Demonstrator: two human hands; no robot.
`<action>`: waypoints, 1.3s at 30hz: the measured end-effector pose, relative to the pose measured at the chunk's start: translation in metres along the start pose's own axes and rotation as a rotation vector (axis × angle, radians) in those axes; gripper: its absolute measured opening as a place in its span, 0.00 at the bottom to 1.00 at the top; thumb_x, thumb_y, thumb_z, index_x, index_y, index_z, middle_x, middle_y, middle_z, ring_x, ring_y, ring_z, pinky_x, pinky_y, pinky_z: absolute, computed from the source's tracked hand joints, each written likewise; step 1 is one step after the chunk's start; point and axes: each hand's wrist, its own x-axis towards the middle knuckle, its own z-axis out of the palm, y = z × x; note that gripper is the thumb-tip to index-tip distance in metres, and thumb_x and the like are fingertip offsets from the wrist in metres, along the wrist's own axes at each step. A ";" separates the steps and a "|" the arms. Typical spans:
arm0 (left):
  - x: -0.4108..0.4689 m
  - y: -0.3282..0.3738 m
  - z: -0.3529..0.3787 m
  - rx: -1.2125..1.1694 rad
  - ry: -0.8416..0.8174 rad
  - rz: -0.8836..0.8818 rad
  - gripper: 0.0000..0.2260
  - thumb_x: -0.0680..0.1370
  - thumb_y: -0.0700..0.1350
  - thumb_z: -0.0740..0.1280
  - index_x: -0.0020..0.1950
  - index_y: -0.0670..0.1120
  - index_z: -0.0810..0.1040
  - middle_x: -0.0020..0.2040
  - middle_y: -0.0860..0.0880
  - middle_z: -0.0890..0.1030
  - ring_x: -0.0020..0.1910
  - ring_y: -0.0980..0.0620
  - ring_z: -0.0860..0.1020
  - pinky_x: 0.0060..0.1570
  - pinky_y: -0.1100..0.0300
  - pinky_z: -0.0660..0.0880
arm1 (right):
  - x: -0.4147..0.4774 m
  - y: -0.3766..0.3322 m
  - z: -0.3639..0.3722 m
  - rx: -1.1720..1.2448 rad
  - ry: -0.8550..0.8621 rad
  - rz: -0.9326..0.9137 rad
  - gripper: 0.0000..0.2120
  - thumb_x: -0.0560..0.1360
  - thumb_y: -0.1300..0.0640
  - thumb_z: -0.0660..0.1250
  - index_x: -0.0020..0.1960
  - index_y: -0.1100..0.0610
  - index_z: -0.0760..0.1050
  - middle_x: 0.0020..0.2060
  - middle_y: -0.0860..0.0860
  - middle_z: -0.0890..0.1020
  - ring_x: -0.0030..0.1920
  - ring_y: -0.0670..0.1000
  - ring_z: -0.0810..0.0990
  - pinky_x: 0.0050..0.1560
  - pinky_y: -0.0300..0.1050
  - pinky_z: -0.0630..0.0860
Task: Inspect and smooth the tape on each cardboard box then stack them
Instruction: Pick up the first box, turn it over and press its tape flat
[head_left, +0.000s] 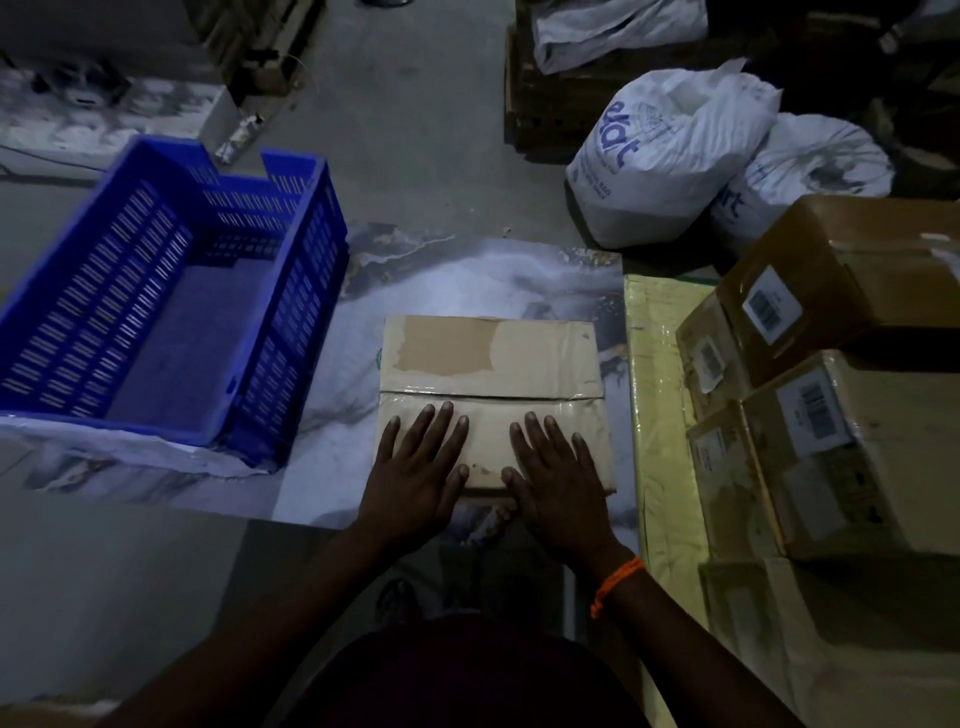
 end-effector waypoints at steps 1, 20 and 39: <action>0.000 -0.001 0.001 -0.003 -0.005 0.002 0.28 0.86 0.59 0.43 0.83 0.48 0.60 0.83 0.44 0.56 0.82 0.44 0.56 0.78 0.38 0.54 | 0.002 0.000 -0.001 0.005 -0.009 -0.004 0.29 0.83 0.40 0.52 0.81 0.51 0.63 0.81 0.52 0.63 0.81 0.54 0.60 0.80 0.56 0.52; 0.082 -0.055 -0.064 -1.123 0.009 -0.750 0.17 0.72 0.41 0.70 0.61 0.45 0.79 0.53 0.45 0.84 0.56 0.41 0.81 0.45 0.54 0.79 | 0.100 0.065 -0.054 0.953 -0.020 0.698 0.24 0.73 0.42 0.75 0.63 0.54 0.80 0.55 0.52 0.86 0.56 0.52 0.85 0.58 0.51 0.81; 0.032 -0.027 -0.093 -1.383 0.377 -0.798 0.30 0.73 0.67 0.66 0.68 0.49 0.73 0.59 0.55 0.77 0.59 0.56 0.76 0.62 0.45 0.73 | 0.040 0.030 -0.099 1.069 0.387 0.698 0.28 0.75 0.26 0.62 0.64 0.45 0.77 0.60 0.45 0.81 0.62 0.47 0.78 0.66 0.60 0.76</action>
